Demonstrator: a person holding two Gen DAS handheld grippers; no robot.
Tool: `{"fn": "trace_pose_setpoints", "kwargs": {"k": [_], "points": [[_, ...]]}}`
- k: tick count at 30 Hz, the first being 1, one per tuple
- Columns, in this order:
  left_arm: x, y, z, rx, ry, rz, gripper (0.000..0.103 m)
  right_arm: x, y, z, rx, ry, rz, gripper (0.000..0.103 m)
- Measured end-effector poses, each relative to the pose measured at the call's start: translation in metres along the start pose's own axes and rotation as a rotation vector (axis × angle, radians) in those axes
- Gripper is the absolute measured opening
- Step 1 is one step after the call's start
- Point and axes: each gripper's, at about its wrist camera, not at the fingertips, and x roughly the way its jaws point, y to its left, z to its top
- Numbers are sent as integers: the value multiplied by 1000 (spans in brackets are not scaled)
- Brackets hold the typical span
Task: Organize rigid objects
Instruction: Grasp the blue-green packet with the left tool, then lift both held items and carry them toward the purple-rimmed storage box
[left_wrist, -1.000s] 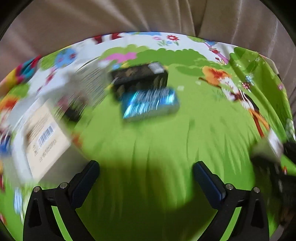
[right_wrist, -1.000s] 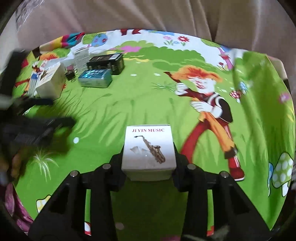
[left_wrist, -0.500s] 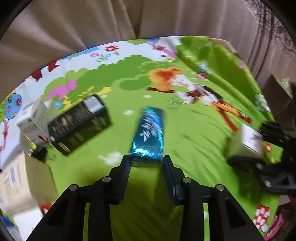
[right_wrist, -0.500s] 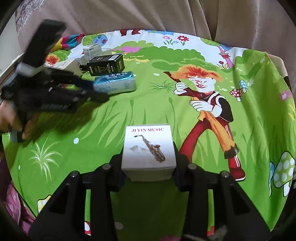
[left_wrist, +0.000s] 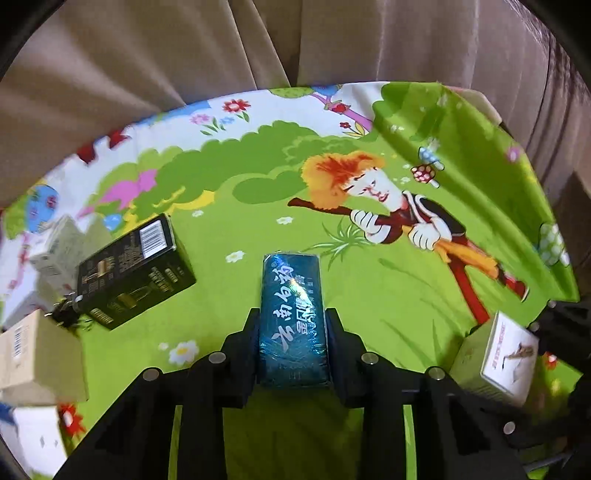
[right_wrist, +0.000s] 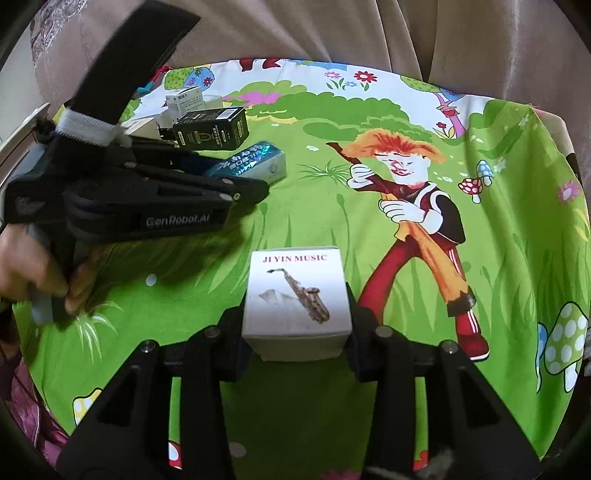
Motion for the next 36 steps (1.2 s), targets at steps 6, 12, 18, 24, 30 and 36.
{"fn": "trace_pose_setpoints", "kwargs": {"k": [6, 12, 18, 24, 30, 36], "points": [[-24, -5, -28, -41, -12, 55, 34, 0, 3, 0, -12, 1, -16, 45], [-55, -4, -59, -92, -52, 121, 34, 0, 4, 0, -23, -3, -41, 44], [-78, -1, -77, -141, -82, 134, 34, -1, 13, 0, -70, -11, -121, 44], [-71, 9, -83, -199, -57, 103, 34, -1, 11, 0, -71, -8, -121, 44], [-62, 15, -82, -233, -22, 93, 34, 0, 7, 0, -40, -3, -84, 44], [-62, 13, -82, -217, -9, 113, 34, 1, 2, 1, -7, 0, -50, 44]]}}
